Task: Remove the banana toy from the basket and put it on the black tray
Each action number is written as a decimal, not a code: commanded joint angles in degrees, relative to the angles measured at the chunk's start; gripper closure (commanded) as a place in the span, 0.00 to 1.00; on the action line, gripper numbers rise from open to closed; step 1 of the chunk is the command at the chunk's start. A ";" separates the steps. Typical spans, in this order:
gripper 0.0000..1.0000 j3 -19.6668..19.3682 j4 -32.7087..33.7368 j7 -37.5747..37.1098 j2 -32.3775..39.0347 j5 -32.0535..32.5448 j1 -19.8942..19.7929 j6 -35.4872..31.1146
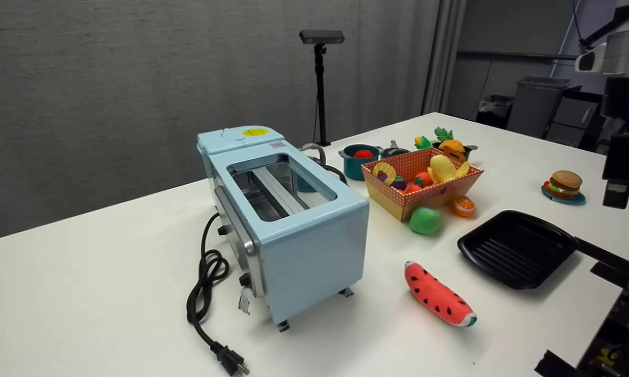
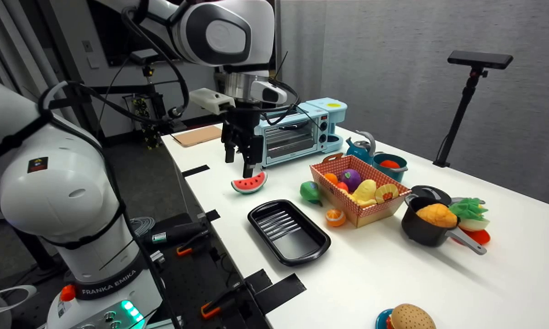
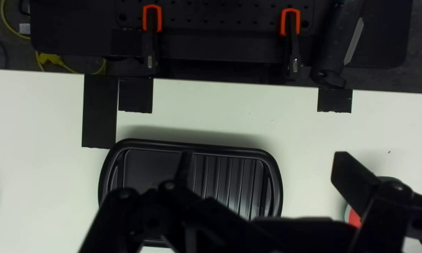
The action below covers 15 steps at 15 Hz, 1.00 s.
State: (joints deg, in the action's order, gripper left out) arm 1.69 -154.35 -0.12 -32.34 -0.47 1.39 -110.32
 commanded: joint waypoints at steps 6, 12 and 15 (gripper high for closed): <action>0.00 -1.34 6.46 0.28 9.43 0.51 -1.08 -5.27; 0.00 -1.00 13.78 0.04 19.37 2.80 -1.34 -11.72; 0.00 -1.14 18.69 0.26 25.08 3.81 -1.35 -13.18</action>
State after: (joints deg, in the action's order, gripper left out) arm 0.65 -141.42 -0.12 -13.59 1.85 0.56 -122.51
